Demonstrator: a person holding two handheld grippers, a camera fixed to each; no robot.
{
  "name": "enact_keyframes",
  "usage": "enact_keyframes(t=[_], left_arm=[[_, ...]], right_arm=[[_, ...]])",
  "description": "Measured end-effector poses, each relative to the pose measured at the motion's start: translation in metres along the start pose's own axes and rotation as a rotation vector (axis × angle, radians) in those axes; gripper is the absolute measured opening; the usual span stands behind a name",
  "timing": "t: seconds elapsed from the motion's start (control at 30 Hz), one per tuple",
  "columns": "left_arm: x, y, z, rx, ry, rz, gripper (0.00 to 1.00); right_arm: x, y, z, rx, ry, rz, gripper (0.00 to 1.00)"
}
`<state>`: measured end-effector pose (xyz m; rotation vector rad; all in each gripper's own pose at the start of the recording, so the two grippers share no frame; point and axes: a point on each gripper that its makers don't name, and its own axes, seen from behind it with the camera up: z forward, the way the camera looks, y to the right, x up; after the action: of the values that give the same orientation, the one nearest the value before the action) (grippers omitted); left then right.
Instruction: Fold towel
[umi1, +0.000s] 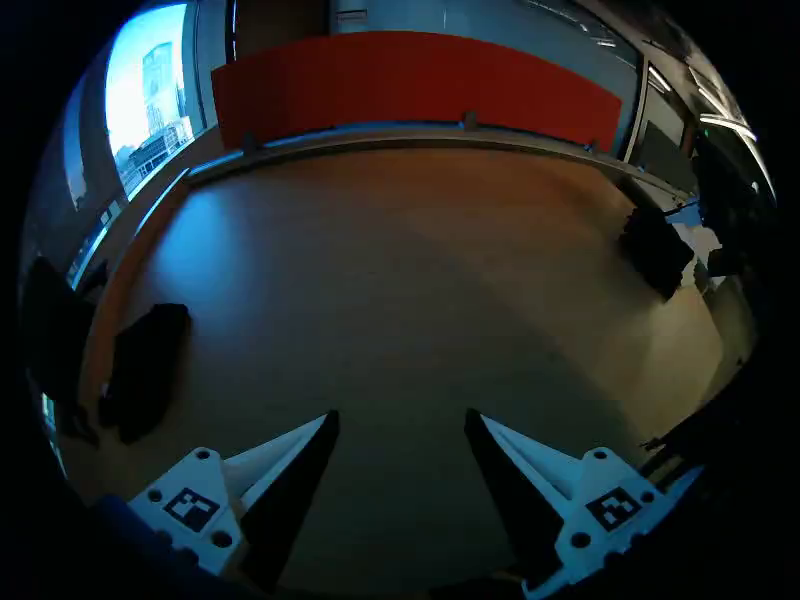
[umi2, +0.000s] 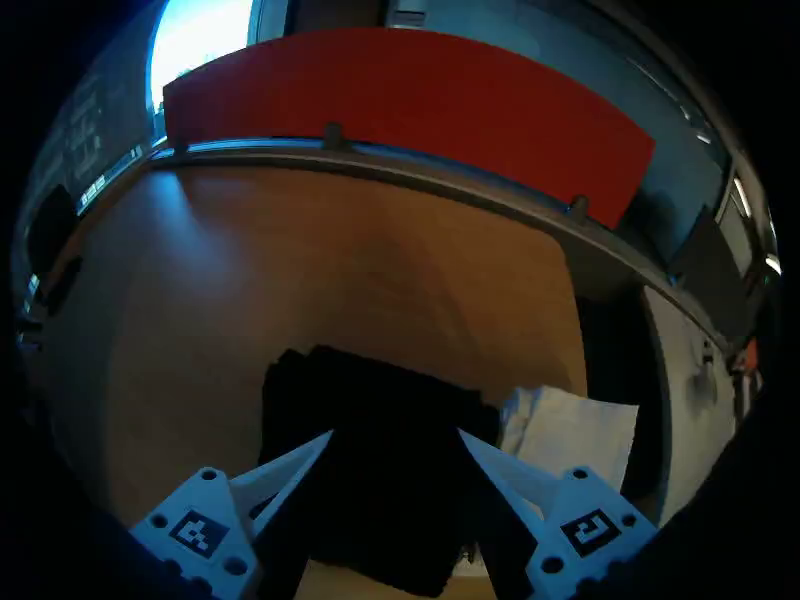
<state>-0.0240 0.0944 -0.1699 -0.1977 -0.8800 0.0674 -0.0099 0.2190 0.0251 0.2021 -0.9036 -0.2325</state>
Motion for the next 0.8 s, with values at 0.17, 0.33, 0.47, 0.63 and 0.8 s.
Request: enact_keyframes(t=[0.17, 0.33, 0.47, 0.63, 0.8], left_arm=[[-0.001, -0.002, -0.001, 0.008, -0.005, -0.006, 0.93], [-0.004, -0.004, -0.003, 0.016, -0.012, -0.01, 0.93], [-0.007, -0.004, -0.004, 0.021, -0.019, -0.01, 0.93], [-0.009, -0.004, -0.005, 0.028, -0.024, -0.008, 0.93], [-0.01, -0.005, -0.006, 0.031, -0.026, -0.007, 0.93]], right_arm=[[-0.002, 0.004, 0.009, -0.002, -0.013, 0.009, 0.75], [-0.006, 0.008, 0.018, -0.003, -0.032, 0.017, 0.75], [-0.01, 0.01, 0.026, -0.004, -0.043, 0.024, 0.75], [-0.013, 0.012, 0.033, -0.006, -0.051, 0.033, 0.75], [-0.017, 0.013, 0.037, -0.009, -0.055, 0.034, 0.75]])
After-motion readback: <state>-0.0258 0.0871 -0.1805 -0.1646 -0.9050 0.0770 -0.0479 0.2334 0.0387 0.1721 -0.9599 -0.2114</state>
